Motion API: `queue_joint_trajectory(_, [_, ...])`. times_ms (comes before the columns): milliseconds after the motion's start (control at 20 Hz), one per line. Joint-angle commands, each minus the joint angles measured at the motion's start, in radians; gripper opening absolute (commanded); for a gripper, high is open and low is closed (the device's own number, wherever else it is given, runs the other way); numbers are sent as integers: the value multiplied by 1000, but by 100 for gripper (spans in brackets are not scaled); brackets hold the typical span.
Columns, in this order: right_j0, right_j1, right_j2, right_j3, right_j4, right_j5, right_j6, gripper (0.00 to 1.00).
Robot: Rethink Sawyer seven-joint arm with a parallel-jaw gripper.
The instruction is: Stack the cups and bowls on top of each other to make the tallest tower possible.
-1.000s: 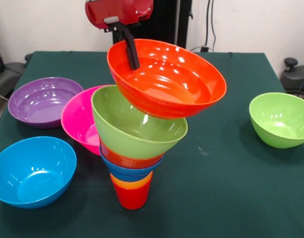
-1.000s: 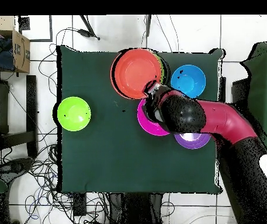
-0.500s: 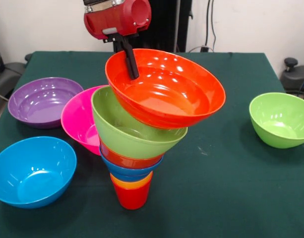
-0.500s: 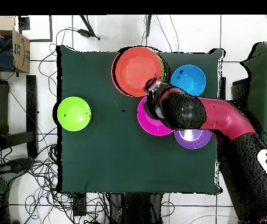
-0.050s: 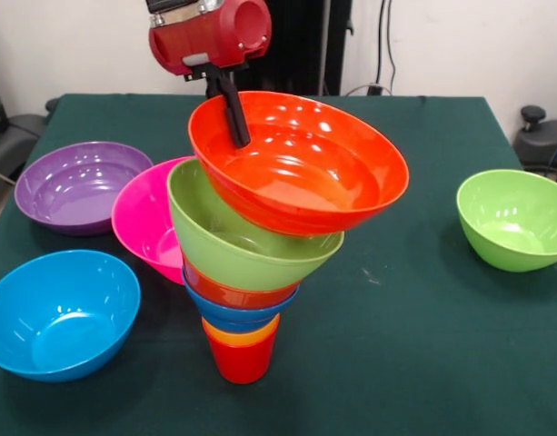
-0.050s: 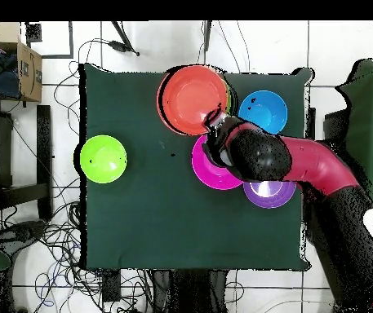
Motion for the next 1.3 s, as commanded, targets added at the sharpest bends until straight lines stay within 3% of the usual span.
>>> queue_joint_trajectory(50, [-16,17,40,-16,-84,-27,-153,0])
queue_joint_trajectory(1300, [-22,9,46,20,-118,-52,-105,0])
